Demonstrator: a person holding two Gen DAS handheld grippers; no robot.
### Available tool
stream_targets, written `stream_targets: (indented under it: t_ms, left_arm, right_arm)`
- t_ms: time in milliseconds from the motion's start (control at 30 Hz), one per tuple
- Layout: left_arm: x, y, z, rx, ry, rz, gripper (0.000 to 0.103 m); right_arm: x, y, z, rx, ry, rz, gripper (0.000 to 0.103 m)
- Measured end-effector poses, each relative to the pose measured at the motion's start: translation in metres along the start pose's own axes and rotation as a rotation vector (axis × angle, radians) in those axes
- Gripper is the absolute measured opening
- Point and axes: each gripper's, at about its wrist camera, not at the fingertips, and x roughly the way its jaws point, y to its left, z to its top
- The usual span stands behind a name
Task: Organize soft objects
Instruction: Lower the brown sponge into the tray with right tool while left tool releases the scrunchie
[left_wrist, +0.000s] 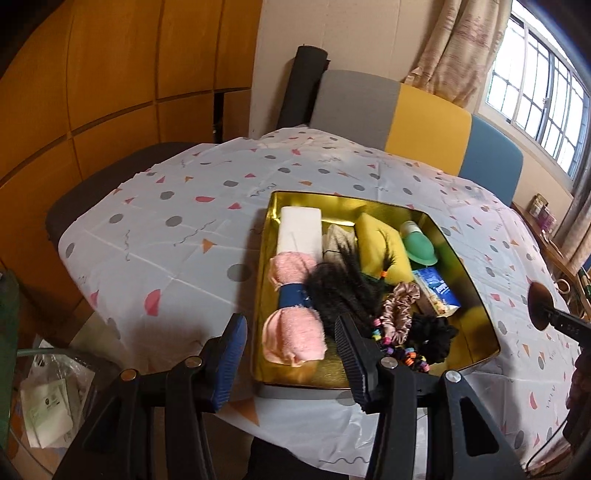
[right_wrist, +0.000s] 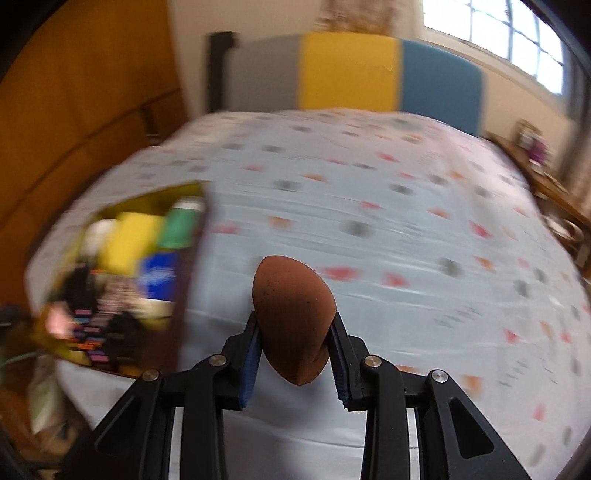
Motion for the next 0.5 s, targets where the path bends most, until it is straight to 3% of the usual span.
stream_targets:
  t_ms: [200, 500]
  left_arm:
    - [-0.001, 0.003, -0.002, -0.005, 0.002, 0.004, 0.05]
    - [0.001, 0.008, -0.005, -0.012, 0.013, 0.007, 0.05]
  right_arm:
    - [0.009, 0.108, 0.011, -0.139, -0.026, 0.189, 0.034]
    - [0.068, 0.172, 0.014, -0.184, 0.099, 0.24, 0.037]
